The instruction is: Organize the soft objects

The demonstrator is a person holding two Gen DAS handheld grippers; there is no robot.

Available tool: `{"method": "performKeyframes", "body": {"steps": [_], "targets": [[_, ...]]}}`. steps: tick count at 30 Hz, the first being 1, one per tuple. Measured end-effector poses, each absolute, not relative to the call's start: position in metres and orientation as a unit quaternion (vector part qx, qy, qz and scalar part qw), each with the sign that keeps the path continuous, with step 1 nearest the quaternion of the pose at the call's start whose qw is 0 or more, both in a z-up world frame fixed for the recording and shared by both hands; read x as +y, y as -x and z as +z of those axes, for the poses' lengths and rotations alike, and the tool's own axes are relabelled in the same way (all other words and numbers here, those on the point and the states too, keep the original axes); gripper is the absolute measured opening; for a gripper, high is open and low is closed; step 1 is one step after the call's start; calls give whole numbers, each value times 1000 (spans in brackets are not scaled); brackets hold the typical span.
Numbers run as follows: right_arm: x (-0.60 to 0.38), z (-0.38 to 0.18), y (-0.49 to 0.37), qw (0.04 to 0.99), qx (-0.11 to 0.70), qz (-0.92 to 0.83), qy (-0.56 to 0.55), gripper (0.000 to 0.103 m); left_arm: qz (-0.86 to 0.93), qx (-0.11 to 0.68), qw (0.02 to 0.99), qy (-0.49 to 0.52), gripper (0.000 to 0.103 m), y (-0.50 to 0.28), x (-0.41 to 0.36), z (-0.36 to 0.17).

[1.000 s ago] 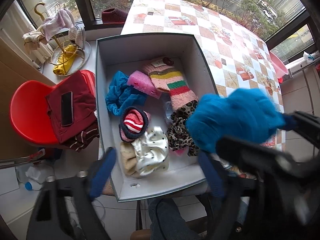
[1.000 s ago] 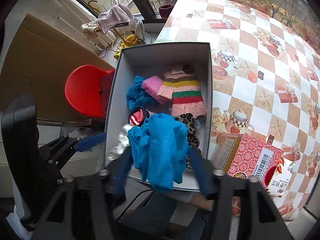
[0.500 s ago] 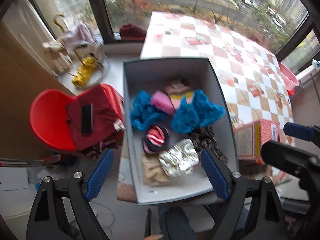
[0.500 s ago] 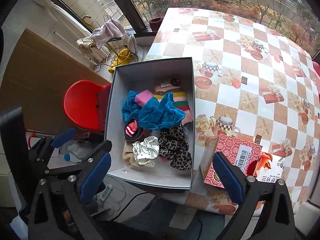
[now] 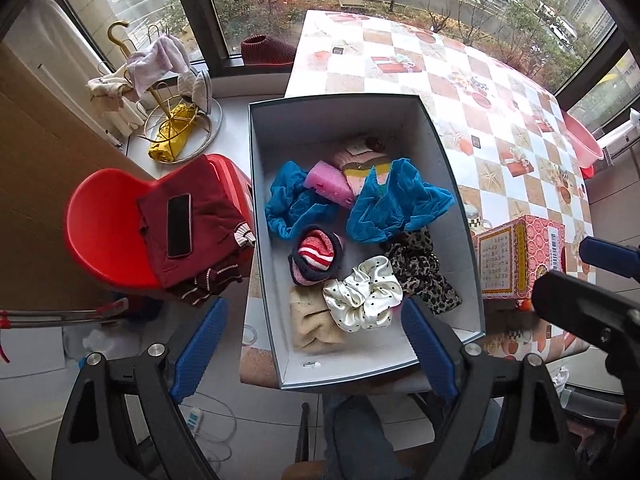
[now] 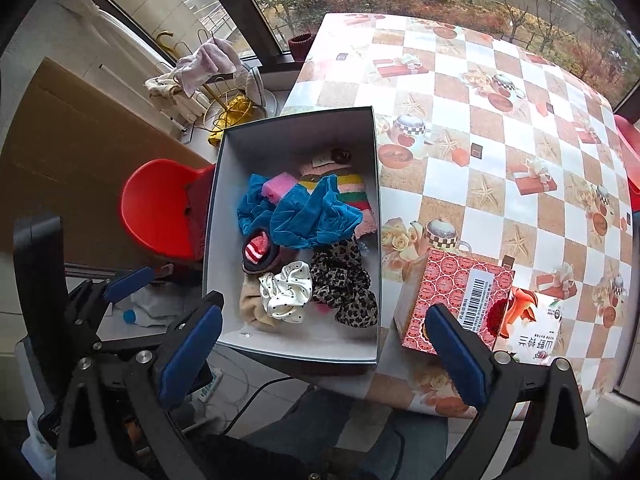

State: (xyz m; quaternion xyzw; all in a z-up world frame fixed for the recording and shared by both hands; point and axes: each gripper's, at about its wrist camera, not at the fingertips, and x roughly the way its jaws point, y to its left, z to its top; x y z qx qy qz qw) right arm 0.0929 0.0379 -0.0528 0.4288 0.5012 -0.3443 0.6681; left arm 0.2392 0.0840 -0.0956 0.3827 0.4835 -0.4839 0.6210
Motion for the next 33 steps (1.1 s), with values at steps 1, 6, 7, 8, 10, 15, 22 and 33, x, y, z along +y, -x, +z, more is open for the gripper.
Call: {"method": "performKeyframes", "body": {"steps": [1,6,7,8,10,15,22,33], "targets": [[38,-53,-94,669,502,-344,-428,102,-483,483,622,-383,90,-239,84,-95],[41,-53,-98,669,506,-341,-425,102,-484,486,619,-382,90,-241,86,-95],[41,-54,-99,669,507,-340,-424,102,-484,487,619,-382,90,-241,87,-95],[42,-54,-100,669,509,-340,-422,102,-484,487,619,-382,90,-241,87,-95],[42,-54,-102,668,514,-341,-416,102,-484,487,619,-382,90,-241,87,-96],[43,-54,-107,663,535,-360,-381,102,-483,484,619,-386,90,-241,91,-97],[44,-59,-115,654,562,-366,-351,102,-485,489,613,-388,91,-240,93,-99],[47,-64,-119,649,576,-365,-335,102,-480,498,609,-388,91,-243,96,-101]]}}
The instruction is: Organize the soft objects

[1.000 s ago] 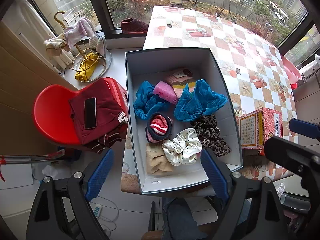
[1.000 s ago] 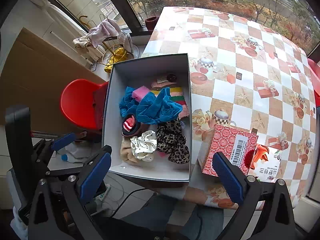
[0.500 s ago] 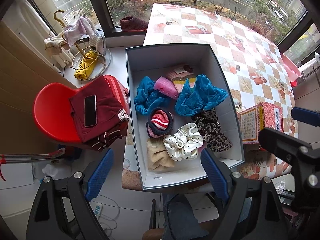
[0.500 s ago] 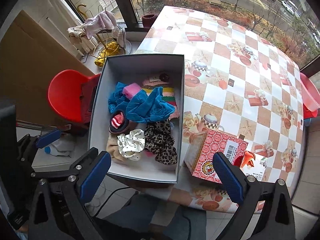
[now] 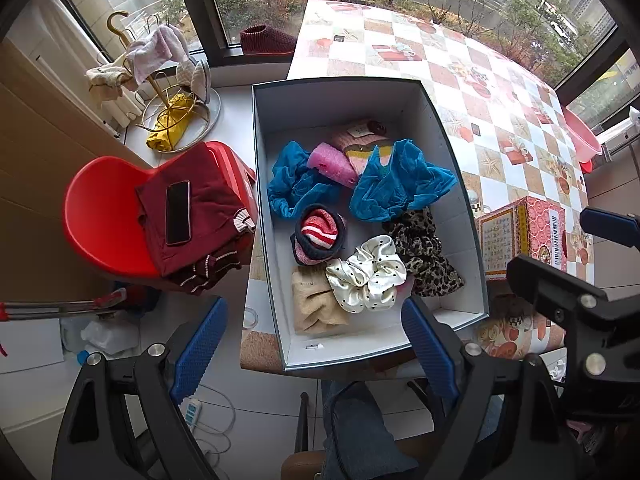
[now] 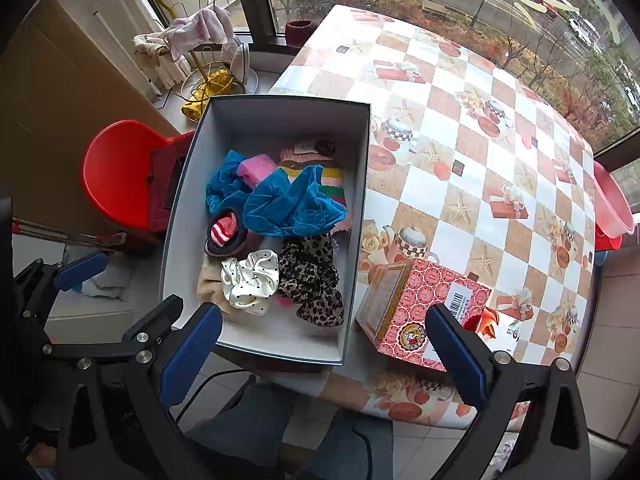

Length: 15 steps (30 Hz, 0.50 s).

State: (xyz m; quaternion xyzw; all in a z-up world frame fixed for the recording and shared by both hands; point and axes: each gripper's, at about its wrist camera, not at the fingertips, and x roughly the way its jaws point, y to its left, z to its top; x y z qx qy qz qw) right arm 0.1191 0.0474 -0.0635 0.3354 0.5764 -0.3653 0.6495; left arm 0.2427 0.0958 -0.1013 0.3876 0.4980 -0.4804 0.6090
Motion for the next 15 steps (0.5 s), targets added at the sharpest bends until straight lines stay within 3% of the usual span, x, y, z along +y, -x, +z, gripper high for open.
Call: {"method": "performKeyframes", "body": {"steps": [15], "targets": [[49,-70,-122,648,583,-360,-333,102,-472,513,600,-393,91,-242,96,-110]]}}
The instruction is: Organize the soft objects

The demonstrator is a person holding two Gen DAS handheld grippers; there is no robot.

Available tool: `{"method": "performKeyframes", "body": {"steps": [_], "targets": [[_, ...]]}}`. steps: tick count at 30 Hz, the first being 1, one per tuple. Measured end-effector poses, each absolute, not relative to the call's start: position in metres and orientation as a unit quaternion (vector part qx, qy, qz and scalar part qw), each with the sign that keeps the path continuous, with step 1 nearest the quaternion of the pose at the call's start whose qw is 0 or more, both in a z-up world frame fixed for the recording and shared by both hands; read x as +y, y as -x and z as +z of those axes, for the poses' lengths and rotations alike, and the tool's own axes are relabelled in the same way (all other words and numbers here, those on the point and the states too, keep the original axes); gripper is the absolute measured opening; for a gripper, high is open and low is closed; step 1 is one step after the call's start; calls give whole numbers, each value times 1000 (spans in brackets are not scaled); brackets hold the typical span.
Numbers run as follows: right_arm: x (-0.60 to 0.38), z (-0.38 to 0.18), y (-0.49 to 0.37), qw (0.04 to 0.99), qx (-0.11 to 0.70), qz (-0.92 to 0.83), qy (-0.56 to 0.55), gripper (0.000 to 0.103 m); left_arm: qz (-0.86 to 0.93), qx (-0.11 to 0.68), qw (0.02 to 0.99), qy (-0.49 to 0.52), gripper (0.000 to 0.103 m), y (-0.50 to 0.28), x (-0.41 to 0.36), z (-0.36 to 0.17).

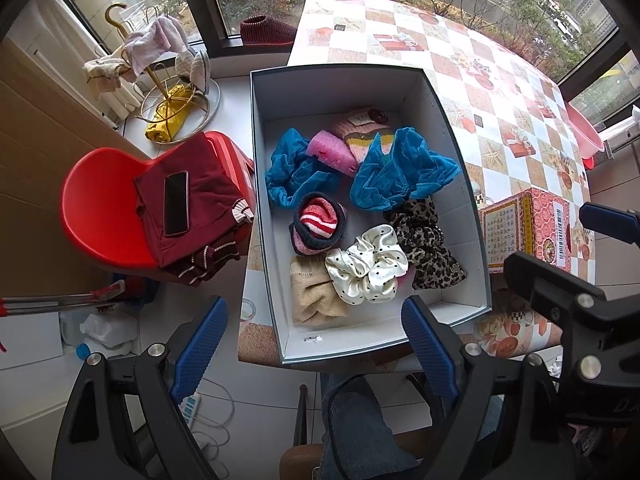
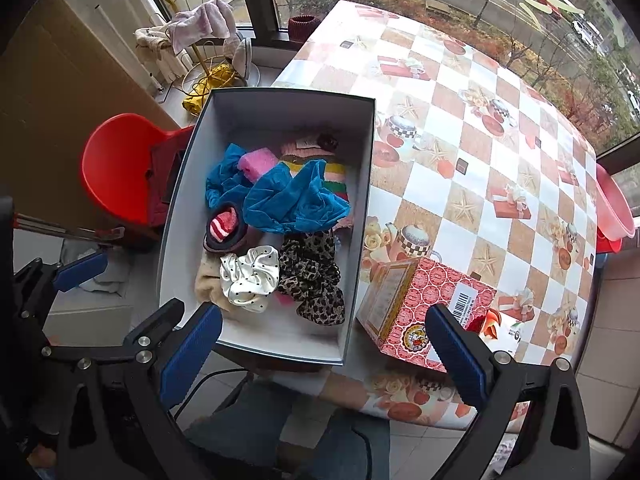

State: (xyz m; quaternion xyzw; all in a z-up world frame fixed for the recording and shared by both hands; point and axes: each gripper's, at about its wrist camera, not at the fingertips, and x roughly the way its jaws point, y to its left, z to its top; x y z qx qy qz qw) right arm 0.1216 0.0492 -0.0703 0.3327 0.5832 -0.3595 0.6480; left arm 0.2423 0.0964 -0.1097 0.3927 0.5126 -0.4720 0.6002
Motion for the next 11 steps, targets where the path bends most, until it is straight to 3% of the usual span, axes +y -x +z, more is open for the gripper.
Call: {"method": "performKeyframes", "body": {"steps": [11], "targets": [[44,-76,-120,648,583,-354,-339,102,-470,528,608,-362,91,-243,96,-107]]}}
